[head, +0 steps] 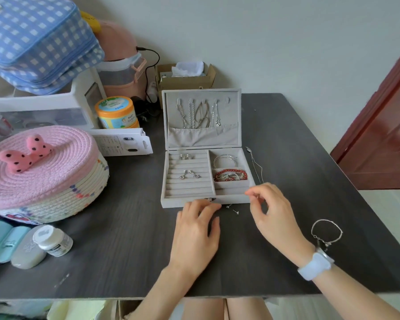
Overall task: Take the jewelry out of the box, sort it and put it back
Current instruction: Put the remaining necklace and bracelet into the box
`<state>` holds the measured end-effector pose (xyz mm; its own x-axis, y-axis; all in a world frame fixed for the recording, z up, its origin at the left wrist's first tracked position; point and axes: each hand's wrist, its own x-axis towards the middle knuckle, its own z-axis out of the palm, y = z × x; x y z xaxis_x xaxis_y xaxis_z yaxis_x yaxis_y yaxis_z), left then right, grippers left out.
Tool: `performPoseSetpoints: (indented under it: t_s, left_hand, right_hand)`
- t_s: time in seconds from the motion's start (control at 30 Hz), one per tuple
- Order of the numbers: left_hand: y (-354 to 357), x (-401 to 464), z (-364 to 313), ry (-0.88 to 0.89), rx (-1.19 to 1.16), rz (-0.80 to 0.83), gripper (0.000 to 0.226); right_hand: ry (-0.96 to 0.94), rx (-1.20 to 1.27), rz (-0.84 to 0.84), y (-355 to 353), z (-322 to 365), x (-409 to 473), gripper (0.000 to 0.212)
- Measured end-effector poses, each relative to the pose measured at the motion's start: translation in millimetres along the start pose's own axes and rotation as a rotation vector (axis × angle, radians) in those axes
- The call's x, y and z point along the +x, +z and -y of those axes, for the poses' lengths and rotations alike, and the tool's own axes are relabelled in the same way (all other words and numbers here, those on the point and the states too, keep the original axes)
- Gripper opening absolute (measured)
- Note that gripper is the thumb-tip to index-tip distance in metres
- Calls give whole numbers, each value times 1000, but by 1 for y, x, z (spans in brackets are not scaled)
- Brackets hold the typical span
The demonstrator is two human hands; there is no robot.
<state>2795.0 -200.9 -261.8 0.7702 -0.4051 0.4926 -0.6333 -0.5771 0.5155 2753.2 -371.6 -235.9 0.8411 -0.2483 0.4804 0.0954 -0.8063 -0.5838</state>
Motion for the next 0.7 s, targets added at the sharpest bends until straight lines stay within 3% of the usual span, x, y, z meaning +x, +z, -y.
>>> performPoseSetpoints:
  t_s: [0.13,0.53,0.7]
  left_hand:
    - [9,-5,-5,-25,88,87,31]
    - [9,-13,-26,32,424,276,44]
    - [23,-17,-47,182,331,312,42]
  right_hand:
    - [67,-93,134,7,-3,-23,10]
    - [15,-208,197,-10,-10,-39,13]
    - [148,-214,60,-58,-39,-45,14]
